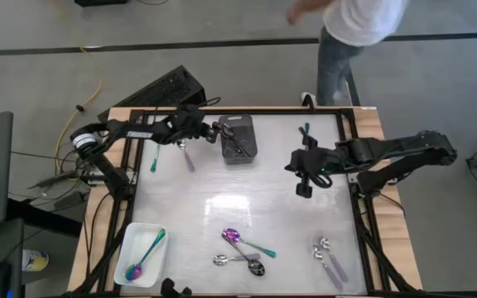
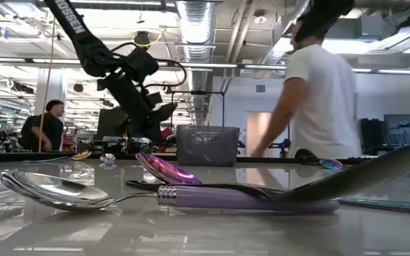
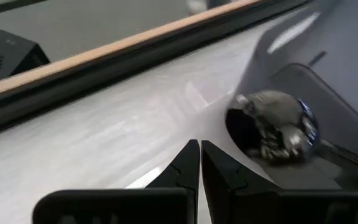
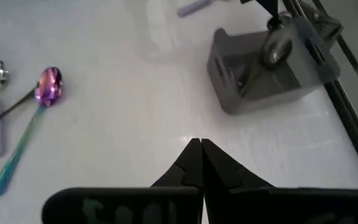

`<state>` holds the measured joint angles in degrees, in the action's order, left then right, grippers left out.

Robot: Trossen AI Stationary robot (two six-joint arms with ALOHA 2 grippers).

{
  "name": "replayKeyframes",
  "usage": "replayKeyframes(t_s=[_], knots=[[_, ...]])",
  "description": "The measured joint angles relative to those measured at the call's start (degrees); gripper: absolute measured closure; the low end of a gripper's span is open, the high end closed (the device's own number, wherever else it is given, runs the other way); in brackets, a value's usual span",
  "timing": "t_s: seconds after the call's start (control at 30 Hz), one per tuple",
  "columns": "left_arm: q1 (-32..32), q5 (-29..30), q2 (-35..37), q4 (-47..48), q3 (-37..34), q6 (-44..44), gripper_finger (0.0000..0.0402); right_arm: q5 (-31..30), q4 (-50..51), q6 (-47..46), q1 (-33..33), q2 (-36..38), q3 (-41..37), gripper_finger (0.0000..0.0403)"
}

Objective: Sort silverware by color (type)
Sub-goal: Put the black spoon into the black bin

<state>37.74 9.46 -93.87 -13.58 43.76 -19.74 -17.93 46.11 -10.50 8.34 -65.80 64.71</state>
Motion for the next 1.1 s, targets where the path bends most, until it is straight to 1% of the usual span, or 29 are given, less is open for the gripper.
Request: replayKeyframes(t_s=[0.07, 0.2, 0.37, 0.5, 0.57, 0.7, 0.9, 1.03, 1.1], knots=[[0.0, 0.9, -1.5, 0.2, 1.0, -0.1, 0.0401, 0.0, -0.1, -0.2, -0.4, 1.2, -0.9, 0.0380], [-0.1, -0.2, -4.0, 0.0, 2.5, -0.6, 0.0402, 0.1, -0.3, -0.2, -0.7, 3.2, -1.6, 0.0367], [-1.4, -0.7, -4.4, -0.4, 3.3, -0.6, 0.0401, 0.0, -0.3, -0.2, -0.9, 4.5, -1.7, 0.0378], [-2.9, -0.7, -0.7, -2.0, 3.6, 0.1, 0.0401, 0.1, -0.3, -0.2, -0.9, 4.5, -1.7, 0.0384], [-3.4, -0.3, 1.0, -0.3, 3.6, 1.0, 0.0401, 0.1, -0.4, -0.2, -0.9, 4.5, -1.7, 0.0379], [-4.1, 2.3, 3.2, 3.8, 3.5, 2.8, 0.0401, 0.1, -1.0, -0.1, -0.9, 3.8, -1.7, 0.0367], [-5.6, 1.7, 6.1, 8.5, 3.4, 5.4, 0.0401, 0.2, -1.4, -1.0, -0.9, 2.9, -1.7, 0.0378], [-8.4, 2.1, 12.1, 12.1, 3.0, 8.2, 0.0401, 1.3, 0.7, -4.5, -0.9, 1.8, -1.8, 0.0382], [-10.5, 4.2, 16.0, 15.1, 2.6, 9.5, 0.0401, 1.3, 1.1, -6.9, -0.9, 1.6, -3.2, 0.0378]])
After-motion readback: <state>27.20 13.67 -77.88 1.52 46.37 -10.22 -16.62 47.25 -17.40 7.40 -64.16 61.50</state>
